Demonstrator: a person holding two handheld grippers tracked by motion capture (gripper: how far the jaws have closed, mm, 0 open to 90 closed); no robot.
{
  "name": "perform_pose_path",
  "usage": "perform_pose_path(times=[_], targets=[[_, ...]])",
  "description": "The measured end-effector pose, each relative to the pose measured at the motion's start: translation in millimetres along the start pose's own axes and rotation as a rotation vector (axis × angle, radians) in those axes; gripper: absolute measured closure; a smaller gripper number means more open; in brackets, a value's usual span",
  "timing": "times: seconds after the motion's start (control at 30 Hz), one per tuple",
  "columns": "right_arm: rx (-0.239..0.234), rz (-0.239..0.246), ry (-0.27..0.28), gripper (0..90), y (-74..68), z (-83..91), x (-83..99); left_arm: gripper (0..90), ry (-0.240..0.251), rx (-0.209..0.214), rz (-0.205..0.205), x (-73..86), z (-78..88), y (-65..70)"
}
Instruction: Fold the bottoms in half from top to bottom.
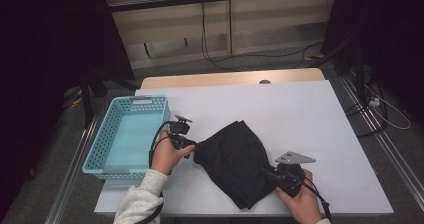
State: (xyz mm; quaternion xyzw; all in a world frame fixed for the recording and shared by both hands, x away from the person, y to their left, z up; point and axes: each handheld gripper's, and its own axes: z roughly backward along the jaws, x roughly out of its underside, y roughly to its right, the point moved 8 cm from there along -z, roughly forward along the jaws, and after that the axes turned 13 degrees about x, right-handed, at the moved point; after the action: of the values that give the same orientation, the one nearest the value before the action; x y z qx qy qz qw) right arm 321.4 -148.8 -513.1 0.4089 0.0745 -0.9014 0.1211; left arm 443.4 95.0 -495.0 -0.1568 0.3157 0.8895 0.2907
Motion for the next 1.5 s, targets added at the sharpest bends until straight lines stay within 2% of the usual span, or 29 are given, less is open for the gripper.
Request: perform_pose_path(times=[0.07, 0.23, 0.33, 0.4, 0.57, 0.63, 0.7, 0.73, 0.83, 0.87, 0.9, 1.0, 1.4, 1.5], targets=[[-0.001, 0.001, 0.001, 79.5, -0.1, 0.0, 0.0, 41.4, -0.005, -0.013, -0.009, 3.2, -1.5, -2.6], [-0.007, 0.003, 0.001, 79.4, -0.8, -0.2, 0.0, 39.3, 0.010, -0.009, -0.040, 6.4, -3.4, -1.4], [-0.010, 0.000, 0.000, 79.4, -0.8, -0.1, 0.1, 39.2, 0.010, 0.001, -0.037, 8.0, -5.7, 3.6], [-0.007, 0.007, 0.003, 79.4, -1.1, -0.1, 0.0, 43.2, 0.020, 0.009, -0.018, 8.5, -8.1, 8.0], [-0.006, 0.018, 0.004, 79.3, -2.1, -0.2, 0.0, 50.8, -0.007, -0.036, -0.049, 10.7, -11.0, 13.8], [-0.004, 0.018, 0.005, 79.3, -2.8, -0.1, -0.1, 56.7, -0.014, -0.038, -0.043, 11.3, -12.2, 16.7], [-0.001, 0.015, 0.006, 79.4, -3.4, -0.1, -0.1, 65.4, -0.039, 0.005, -0.008, 13.0, -14.1, 22.1], [0.002, 0.020, 0.006, 79.4, -3.4, 0.0, 0.0, 68.7, -0.045, -0.008, -0.018, 12.9, -15.0, 22.8], [0.003, 0.017, 0.007, 79.6, -3.7, 0.1, -0.1, 74.0, -0.063, -0.004, -0.014, 11.3, -15.7, 24.1], [0.001, 0.012, 0.007, 79.6, -3.6, 0.2, -0.2, 75.5, -0.079, -0.004, -0.027, 11.3, -15.3, 24.1], [-0.001, 0.006, 0.009, 79.7, -3.6, 0.3, -0.5, 76.8, -0.080, -0.014, -0.009, 10.0, -15.1, 24.8], [-0.014, -0.018, 0.012, 80.2, -3.0, 1.0, -1.1, 78.5, -0.116, -0.032, 0.002, 6.3, -13.0, 26.8], [-0.021, 0.006, 0.047, 81.5, -4.9, 5.9, -10.7, 79.7, -0.224, -0.062, 0.014, -13.3, 13.7, 31.1], [-0.025, -0.005, 0.071, 81.6, -6.3, 9.2, -15.4, 79.9, -0.252, -0.077, 0.017, -16.6, 20.1, 29.4]])
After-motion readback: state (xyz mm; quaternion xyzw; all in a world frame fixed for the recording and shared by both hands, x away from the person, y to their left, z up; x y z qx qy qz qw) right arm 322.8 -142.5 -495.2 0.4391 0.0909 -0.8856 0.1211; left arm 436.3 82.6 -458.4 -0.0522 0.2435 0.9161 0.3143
